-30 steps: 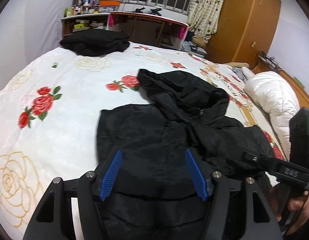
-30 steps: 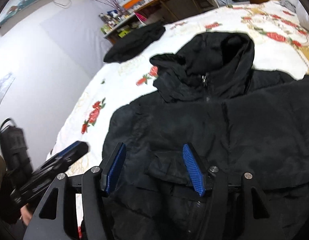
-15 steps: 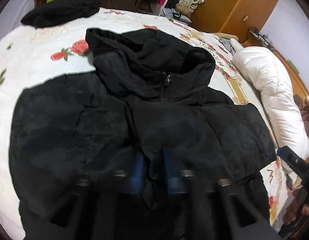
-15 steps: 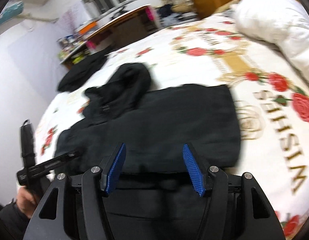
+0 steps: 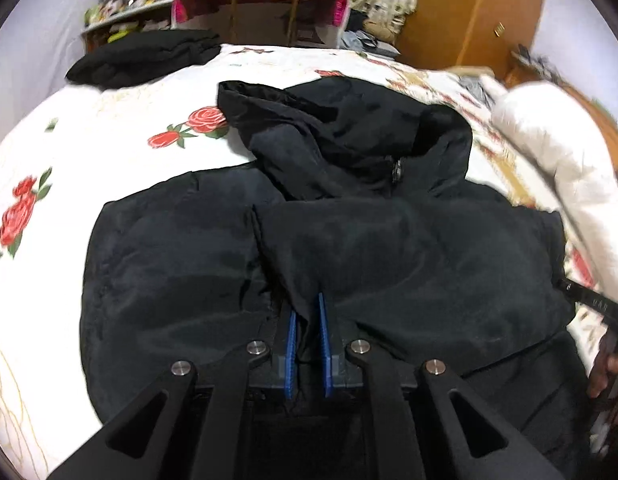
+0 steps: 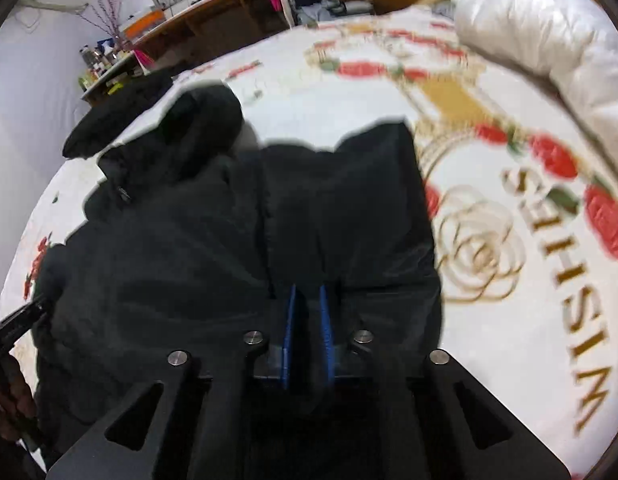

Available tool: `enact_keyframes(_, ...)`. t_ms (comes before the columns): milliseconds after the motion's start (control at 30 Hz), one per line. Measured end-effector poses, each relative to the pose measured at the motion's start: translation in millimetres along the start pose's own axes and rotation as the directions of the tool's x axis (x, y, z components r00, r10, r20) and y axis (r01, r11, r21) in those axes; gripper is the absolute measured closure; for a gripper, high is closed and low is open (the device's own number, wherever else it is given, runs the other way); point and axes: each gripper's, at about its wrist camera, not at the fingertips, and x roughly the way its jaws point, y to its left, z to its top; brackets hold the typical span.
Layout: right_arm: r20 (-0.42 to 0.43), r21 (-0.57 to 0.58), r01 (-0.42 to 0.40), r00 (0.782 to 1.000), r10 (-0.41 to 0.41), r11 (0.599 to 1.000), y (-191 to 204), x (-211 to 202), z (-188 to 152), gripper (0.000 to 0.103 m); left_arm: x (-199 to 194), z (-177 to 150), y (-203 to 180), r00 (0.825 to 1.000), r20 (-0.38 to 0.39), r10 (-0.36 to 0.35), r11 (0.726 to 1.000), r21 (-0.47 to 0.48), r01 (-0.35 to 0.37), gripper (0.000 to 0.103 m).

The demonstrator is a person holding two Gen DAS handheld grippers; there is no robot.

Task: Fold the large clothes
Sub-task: 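Grasp the jacket hem with the left tool while the right tool grasps the hem too, then fold the hem up toward the hood with both tools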

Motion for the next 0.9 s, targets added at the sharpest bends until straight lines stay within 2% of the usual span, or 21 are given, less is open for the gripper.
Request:
enact_keyframes(67, 0.015, -0.008, 0.007, 1.0, -0.007, 1.0, -0.6, 4.6, -4.6, 0.093, 10.7, -5.2, -4.9, 1.0, 0.002, 0.013, 0.999, 0.032, -0.013, 0.09)
enact_keyframes(200, 0.001, -0.038, 0.027, 1.0, -0.027, 0.999, 1.1, 11.6, -3.6, 0.094, 15.2, -6.8, 5.5, 1.0, -0.002, -0.024, 0.999, -0.044, 0.024, 0.087)
enact_keyframes(300, 0.007, -0.022, 0.017, 1.0, -0.017, 1.0, 0.4, -8.3, 5.2, 0.092, -6.4, -3.9, 10.7, 1.0, 0.005, -0.03, 0.998, -0.057, 0.031, 0.085)
enact_keyframes(367, 0.04, -0.02, 0.001, 0.999, 0.0, 1.0, 0.6, -22.3, 9.7, 0.091, -27.7, -3.5, 16.5, 0.998, 0.043, -0.036, 0.998, -0.051, 0.039, 0.08)
enact_keyframes(533, 0.104, -0.051, 0.003, 0.995, 0.002, 0.999, 2.5, -42.8, 24.7, 0.09, -54.8, 12.1, 38.9, 0.992, 0.127, 0.016, 0.997, -0.078, -0.006, 0.074)
enact_keyframes(633, 0.117, -0.069, 0.024, 0.993, -0.016, 0.997, 2.9, -41.2, 35.8, 0.088, -44.6, 24.0, 55.3, 0.991, 0.126, 0.05, 0.992, -0.12, -0.035, 0.071)
enact_keyframes(733, 0.121, -0.075, 0.046, 0.992, -0.036, 0.996, -1.1, -32.6, 44.0, 0.088, -10.8, 29.9, 66.1, 0.992, 0.077, 0.103, 0.989, -0.116, -0.094, 0.071)
enact_keyframes(800, 0.093, -0.071, 0.076, 0.993, -0.069, 0.995, -6.9, -17.0, 47.6, 0.088, 14.6, 25.1, 74.2, 0.991, 0.039, 0.127, 0.986, -0.114, -0.122, 0.071)
enact_keyframes(900, 0.042, -0.068, 0.153, 0.988, -0.15, 0.986, -21.6, 16.9, 43.1, 0.088, 28.6, 11.5, 69.7, 0.979, 0.068, 0.194, 0.98, -0.061, -0.19, 0.071)
